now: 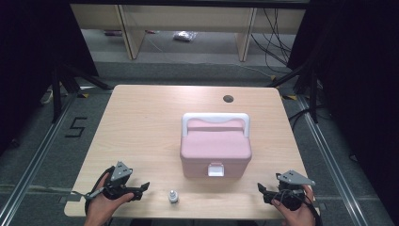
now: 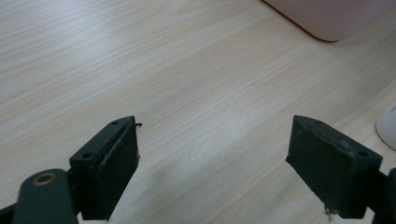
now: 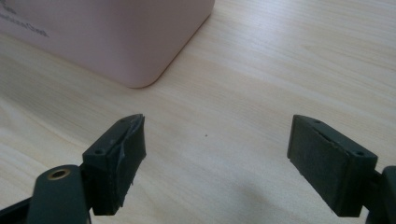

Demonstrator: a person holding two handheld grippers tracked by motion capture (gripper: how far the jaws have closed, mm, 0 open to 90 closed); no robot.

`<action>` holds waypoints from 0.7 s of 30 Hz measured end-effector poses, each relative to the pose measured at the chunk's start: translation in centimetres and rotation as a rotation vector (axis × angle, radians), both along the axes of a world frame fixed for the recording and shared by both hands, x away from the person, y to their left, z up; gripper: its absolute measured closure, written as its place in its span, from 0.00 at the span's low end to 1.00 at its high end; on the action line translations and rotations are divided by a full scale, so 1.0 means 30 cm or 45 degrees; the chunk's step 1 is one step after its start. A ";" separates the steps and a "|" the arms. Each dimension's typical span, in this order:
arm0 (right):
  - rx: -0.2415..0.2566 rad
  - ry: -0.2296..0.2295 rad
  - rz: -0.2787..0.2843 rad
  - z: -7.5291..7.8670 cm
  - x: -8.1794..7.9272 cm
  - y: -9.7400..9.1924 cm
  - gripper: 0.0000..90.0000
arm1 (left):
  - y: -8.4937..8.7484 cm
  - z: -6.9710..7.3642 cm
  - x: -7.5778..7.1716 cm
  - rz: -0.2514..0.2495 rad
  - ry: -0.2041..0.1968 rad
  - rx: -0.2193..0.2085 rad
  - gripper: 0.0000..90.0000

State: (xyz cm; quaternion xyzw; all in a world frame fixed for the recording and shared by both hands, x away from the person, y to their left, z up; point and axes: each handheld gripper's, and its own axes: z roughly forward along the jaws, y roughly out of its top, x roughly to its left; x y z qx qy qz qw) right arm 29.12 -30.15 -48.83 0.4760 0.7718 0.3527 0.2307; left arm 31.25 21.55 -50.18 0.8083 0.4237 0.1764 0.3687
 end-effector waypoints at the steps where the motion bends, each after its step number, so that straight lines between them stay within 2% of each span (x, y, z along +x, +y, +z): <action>1: -0.005 -0.001 0.010 0.000 0.002 -0.002 0.22 | 0.002 0.002 0.000 -0.014 0.006 0.013 0.17; 5: 0.007 0.003 0.013 -0.001 0.002 -0.003 0.22 | 0.005 0.004 0.001 -0.025 0.010 0.030 0.17; 10: 0.001 -0.001 -0.003 0.001 0.000 -0.005 0.22 | 0.002 0.000 0.000 -0.012 0.008 0.013 0.17; 12: 0.008 0.017 -0.001 -0.002 0.001 -0.002 0.22 | 0.006 0.003 0.001 -0.023 0.010 0.041 0.17; 13: 0.008 0.017 -0.001 -0.002 0.001 -0.002 0.22 | 0.006 0.003 0.001 -0.023 0.010 0.041 0.17; 14: 0.003 0.009 -0.001 -0.002 0.002 -0.003 0.23 | 0.002 0.000 0.000 -0.014 0.011 0.017 0.18; 17: 0.006 0.009 -0.002 -0.001 0.002 -0.002 0.23 | 0.003 0.001 0.002 -0.017 0.010 0.021 0.18; 18: 0.002 0.011 0.000 -0.002 0.002 -0.002 0.23 | 0.005 0.004 0.000 -0.019 0.015 0.052 0.18; 21: 0.003 0.010 0.001 -0.002 0.002 -0.002 0.23 | 0.003 0.002 0.002 -0.026 0.017 0.037 0.18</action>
